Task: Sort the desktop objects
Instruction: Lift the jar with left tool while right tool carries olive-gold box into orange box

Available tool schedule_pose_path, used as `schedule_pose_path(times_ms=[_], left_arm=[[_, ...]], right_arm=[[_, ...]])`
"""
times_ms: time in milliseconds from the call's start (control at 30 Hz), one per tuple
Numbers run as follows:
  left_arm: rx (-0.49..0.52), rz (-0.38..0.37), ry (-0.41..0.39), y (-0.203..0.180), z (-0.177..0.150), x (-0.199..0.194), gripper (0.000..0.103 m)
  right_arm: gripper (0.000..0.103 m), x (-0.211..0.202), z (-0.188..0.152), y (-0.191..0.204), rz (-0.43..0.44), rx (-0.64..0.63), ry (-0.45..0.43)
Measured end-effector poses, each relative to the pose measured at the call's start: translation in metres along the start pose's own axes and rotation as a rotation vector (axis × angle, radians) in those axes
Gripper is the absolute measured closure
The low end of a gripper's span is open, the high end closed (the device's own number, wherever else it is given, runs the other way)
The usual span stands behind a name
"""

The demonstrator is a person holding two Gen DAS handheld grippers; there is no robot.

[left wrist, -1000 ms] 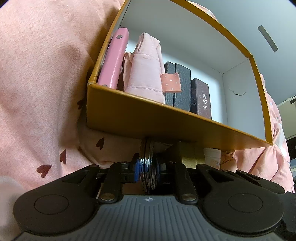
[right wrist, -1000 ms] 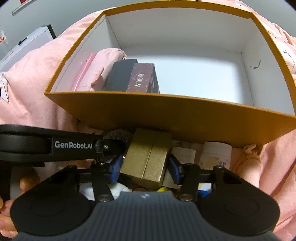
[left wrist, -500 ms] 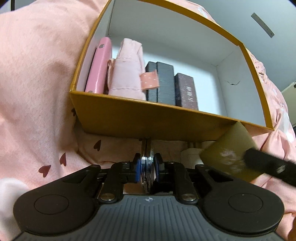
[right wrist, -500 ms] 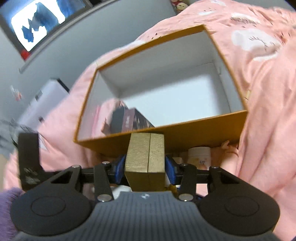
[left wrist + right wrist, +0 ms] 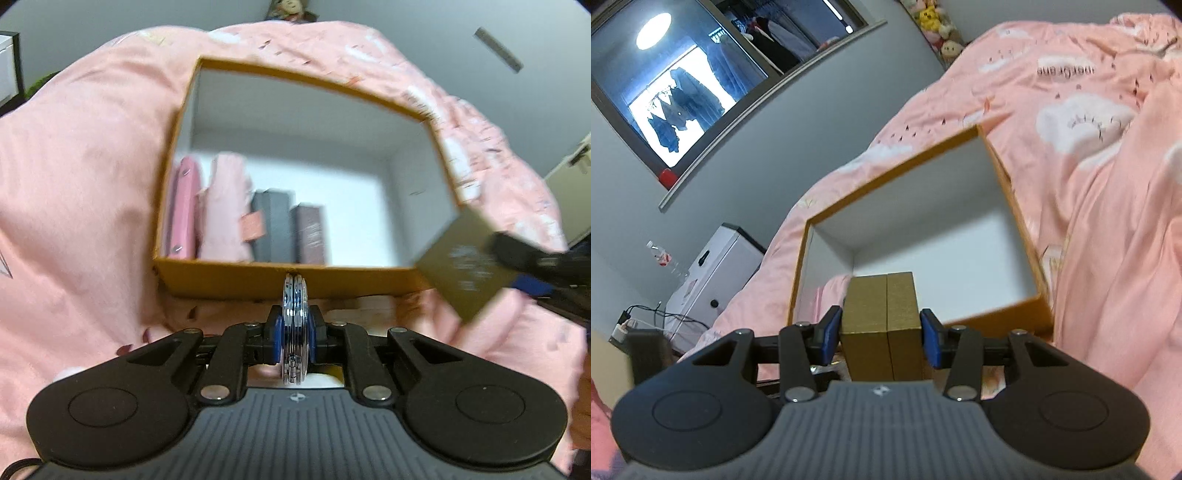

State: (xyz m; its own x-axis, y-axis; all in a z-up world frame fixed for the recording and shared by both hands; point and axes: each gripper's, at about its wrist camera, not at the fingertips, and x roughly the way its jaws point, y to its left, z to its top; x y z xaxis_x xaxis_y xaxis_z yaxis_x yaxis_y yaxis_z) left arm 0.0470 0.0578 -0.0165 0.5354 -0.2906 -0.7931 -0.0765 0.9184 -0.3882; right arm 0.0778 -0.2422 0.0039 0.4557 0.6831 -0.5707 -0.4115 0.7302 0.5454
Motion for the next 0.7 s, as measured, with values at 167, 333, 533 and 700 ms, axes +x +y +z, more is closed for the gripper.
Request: schedule_pose_path(times_ms=[167,333,533,700], left_arm=[[0.022,-0.132,-0.077,-0.023,0.022,-0.035,0.088],[0.034,-0.133,-0.141,-0.046,0.051,-0.008,0.088],[0.069,-0.074,-0.115,-0.063,0.063,0.029,0.088],[0.123,0.008,-0.064,-0.072,0.059,0.058,0.088]], right_arm=[[0.056,0.002,0.01,-0.004,-0.005,-0.011,-0.008],[0.056,0.009,0.027,-0.008,-0.016,-0.03,-0.033],[0.056,0.034,0.037,-0.018,-0.098,-0.031,-0.036],[0.056,0.059,0.036,-0.027,-0.144,-0.049,0.011]])
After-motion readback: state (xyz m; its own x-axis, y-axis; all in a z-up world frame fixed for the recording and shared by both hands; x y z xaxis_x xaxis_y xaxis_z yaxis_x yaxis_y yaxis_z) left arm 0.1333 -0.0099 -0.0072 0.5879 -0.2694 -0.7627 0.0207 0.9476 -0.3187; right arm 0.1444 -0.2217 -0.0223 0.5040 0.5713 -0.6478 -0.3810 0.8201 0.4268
